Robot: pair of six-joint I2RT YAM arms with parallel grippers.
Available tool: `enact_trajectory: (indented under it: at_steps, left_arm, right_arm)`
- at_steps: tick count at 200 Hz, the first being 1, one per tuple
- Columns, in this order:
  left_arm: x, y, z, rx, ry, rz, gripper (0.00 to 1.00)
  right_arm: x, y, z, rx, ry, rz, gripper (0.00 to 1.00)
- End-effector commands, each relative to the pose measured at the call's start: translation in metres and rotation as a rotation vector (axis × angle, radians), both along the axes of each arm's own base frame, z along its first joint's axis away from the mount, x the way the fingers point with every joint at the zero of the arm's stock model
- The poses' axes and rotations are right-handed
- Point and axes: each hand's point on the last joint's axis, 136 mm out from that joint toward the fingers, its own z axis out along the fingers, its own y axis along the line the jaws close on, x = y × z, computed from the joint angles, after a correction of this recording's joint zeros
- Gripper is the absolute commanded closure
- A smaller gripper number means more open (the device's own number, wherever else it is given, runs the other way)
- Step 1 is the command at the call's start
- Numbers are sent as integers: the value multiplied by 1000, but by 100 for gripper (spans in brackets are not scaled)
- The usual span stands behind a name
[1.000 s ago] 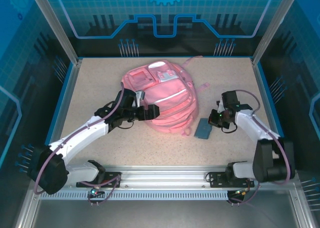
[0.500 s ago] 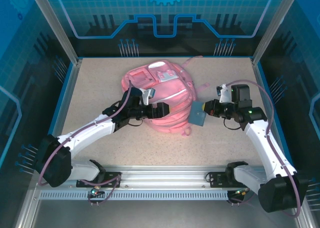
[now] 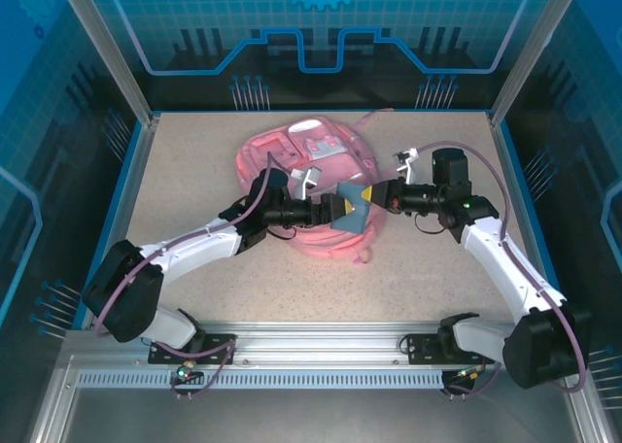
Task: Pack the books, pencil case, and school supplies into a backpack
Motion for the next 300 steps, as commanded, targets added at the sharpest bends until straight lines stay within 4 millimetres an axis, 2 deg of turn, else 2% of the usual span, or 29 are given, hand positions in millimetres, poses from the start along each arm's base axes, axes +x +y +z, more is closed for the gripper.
enact_trajectory:
  at_steps: [1, 14, 32, 46, 49, 66, 78, 96, 124, 162, 177, 205, 224, 253, 265, 282, 300]
  left_arm:
    - [-3, -1, 38, -109, -57, -30, 15]
    - [-4, 1, 43, -108, -66, -30, 26]
    - [-4, 3, 44, -107, -60, -24, 53]
    - [-1, 5, 44, -109, -50, -11, 69]
    - [0, 6, 43, -110, -49, -9, 73]
    - [1, 8, 48, -130, -53, 1, 86]
    - [1, 10, 53, -146, -57, 5, 88]
    - [0, 10, 59, -162, -51, 3, 88]
    - [0, 9, 67, -191, -45, -3, 89]
    - [5, 14, 72, -196, -56, 23, 89]
    - [9, 20, 70, -184, -59, 52, 89]
    - [6, 17, 75, -204, -51, 26, 88]
    - [6, 13, 77, -234, -34, 5, 87]
    - [7, 11, 75, -245, -15, -4, 85]
    - [9, 12, 73, -237, -8, 1, 84]
    - [12, 17, 67, -211, 2, 23, 73]
    - [17, 28, 56, -140, 1, 66, 50]
  right_arm:
    - [0, 11, 27, 73, -39, 51, 100]
    - [1, 12, 28, 80, -37, 51, 100]
    - [2, 12, 29, 84, -33, 52, 100]
    - [2, 12, 28, 82, -27, 49, 100]
    - [2, 11, 28, 80, -27, 44, 97]
    - [3, 7, 20, 57, -7, 18, 62]
    - [3, 4, 15, 47, 0, 1, 42]
    - [0, 7, 11, 66, 11, 22, 30]
    - [-4, 16, 10, 99, 23, 71, 25]
    - [0, 14, -1, 66, 49, 42, 21]
    - [2, 12, -5, 39, 56, 23, 21]
    - [-2, 24, 8, 102, 22, 86, 27]
    - [-5, 35, 18, 138, -13, 142, 45]
    - [-4, 43, 36, 195, -71, 157, 58]
    - [-2, 43, 35, 186, -70, 148, 70]
    - [0, 38, 30, 147, -59, 121, 84]
    - [4, 26, 23, 102, -50, 65, 91]
